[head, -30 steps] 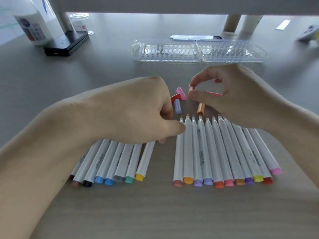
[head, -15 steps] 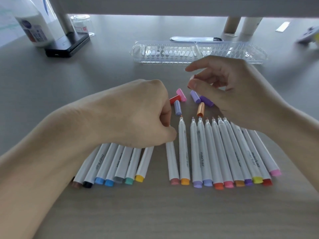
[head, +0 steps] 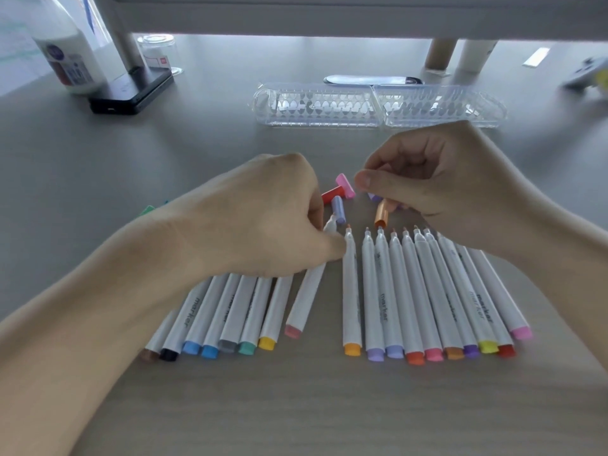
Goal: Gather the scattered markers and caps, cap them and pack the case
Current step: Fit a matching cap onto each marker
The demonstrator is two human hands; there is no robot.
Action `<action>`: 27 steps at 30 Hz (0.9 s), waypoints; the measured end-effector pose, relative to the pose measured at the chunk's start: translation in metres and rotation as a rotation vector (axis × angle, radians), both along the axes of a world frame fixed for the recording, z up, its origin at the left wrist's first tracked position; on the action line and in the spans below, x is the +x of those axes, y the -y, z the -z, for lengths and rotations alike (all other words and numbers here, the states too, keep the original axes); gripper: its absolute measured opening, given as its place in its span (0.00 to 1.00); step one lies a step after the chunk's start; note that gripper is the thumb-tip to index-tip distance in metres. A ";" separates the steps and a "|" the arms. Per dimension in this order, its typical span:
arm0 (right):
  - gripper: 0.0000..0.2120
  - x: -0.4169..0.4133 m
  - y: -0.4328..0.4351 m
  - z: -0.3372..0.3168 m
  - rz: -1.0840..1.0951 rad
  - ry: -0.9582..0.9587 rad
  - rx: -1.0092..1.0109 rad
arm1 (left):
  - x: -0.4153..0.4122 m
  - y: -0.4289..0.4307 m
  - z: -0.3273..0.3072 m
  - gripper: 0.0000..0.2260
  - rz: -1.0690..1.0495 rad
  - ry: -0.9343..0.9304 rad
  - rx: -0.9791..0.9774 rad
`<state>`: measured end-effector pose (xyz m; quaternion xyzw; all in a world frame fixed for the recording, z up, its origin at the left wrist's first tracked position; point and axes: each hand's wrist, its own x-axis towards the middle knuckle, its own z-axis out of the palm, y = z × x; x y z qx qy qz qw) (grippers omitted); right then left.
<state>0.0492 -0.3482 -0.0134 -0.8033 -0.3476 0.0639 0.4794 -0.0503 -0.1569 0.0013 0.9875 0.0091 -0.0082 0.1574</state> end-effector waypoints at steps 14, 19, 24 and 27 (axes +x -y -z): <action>0.05 0.006 0.002 -0.002 0.089 -0.289 0.163 | 0.008 -0.010 -0.005 0.03 -0.041 0.256 -0.384; 0.05 0.010 0.005 -0.002 0.119 -0.328 0.190 | 0.011 -0.016 0.000 0.03 -0.032 0.372 -0.336; 0.05 0.008 0.004 -0.003 0.108 -0.321 0.194 | 0.012 -0.016 0.001 0.01 -0.021 0.374 -0.315; 0.05 0.006 0.003 -0.003 0.092 -0.328 0.211 | 0.012 -0.016 0.001 0.01 -0.020 0.370 -0.312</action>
